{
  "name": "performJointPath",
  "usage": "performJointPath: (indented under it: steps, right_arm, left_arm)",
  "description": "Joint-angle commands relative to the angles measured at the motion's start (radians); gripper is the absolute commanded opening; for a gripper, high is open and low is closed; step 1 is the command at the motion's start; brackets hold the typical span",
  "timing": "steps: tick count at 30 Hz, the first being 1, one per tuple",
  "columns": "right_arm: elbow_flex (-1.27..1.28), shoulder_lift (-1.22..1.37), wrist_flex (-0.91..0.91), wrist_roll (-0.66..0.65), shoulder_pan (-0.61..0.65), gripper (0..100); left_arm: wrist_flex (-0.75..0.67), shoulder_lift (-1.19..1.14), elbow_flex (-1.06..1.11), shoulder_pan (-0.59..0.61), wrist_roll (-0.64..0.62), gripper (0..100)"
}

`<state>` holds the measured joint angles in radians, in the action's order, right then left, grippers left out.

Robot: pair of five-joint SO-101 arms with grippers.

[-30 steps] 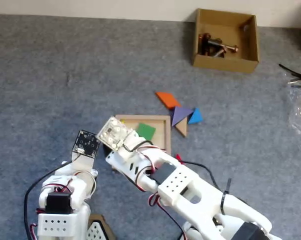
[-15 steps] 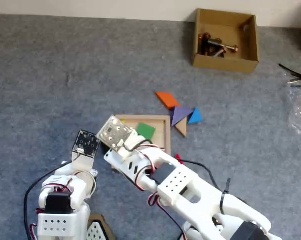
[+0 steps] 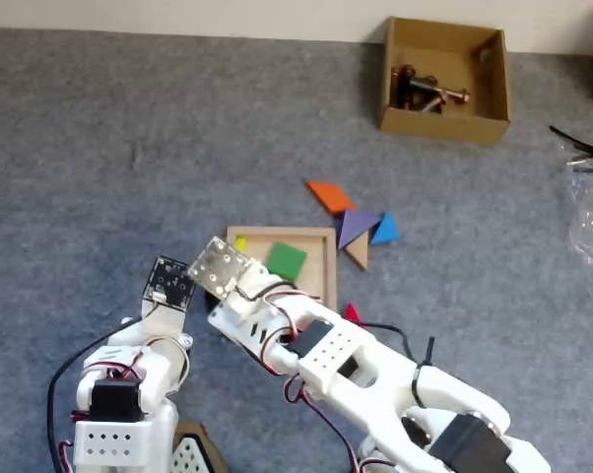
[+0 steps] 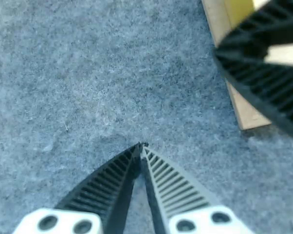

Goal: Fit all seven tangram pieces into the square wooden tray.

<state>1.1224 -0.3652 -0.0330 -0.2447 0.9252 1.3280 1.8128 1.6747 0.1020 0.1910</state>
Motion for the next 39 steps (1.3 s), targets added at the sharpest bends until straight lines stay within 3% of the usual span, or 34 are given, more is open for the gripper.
performJointPath:
  steps: [1,12,39]
  right_arm:
    - [-0.053,-0.008,-0.045,0.005,0.004,0.4]
    - [-0.044,-0.001,-0.045,0.005,-0.071,0.4]
    - [0.018,0.001,-0.045,0.005,-0.111,0.4]
  left_arm:
    - [0.005,0.008,0.021,0.004,-0.008,1]
    - [0.005,0.008,0.021,0.004,-0.008,1]
    - [0.005,0.008,0.021,0.004,-0.008,1]
